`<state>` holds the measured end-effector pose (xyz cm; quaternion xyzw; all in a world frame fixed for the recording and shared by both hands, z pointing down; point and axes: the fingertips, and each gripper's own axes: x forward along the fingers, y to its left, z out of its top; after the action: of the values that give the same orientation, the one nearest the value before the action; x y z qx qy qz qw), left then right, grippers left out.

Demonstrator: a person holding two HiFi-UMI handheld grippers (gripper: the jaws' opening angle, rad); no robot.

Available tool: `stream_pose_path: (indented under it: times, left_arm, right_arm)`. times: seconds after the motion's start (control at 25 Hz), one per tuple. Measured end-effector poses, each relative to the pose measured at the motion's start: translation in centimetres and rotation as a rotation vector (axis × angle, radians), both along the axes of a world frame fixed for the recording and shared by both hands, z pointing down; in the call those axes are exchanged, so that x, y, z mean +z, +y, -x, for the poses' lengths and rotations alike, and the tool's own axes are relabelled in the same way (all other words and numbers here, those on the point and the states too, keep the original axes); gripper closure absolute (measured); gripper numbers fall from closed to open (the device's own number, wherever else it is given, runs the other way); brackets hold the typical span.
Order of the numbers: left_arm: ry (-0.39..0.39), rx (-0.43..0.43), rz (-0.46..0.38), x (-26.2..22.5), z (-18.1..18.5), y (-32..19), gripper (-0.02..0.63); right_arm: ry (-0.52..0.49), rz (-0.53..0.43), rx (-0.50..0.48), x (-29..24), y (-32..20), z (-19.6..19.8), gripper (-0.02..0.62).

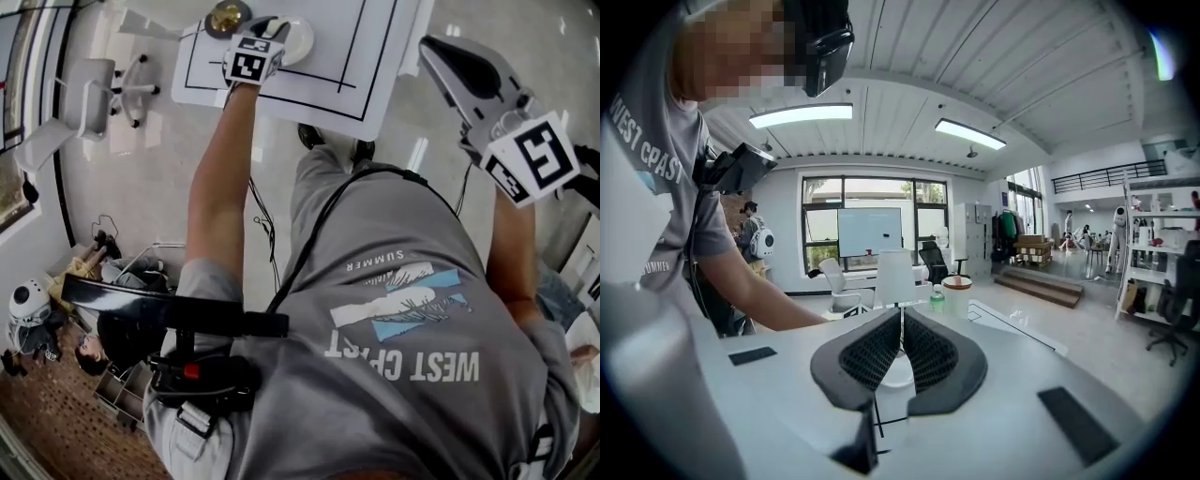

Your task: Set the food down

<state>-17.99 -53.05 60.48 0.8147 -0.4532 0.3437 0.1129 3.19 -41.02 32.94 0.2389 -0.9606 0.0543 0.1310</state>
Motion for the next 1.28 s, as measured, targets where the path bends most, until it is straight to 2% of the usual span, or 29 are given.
stream_pose_path:
  times: [0.24,0.52,1.28]
  left_arm:
    - [-0.088,0.047,0.015,2.2,-0.3,-0.8,0.500]
    - [-0.248,0.125,0.053,4.3,0.3,-0.8,0.500]
    - [-0.588,0.321,-0.033,5.1,-0.5,-0.5,0.500]
  right_arm:
    - [0.004,0.013,0.031,0.2,-0.4,-0.2,0.586]
    - [0.020,0.024,0.039,0.1,-0.4,-0.1,0.586]
    - [0.037,0.030,0.010,-0.2,-0.3,0.5,0.586]
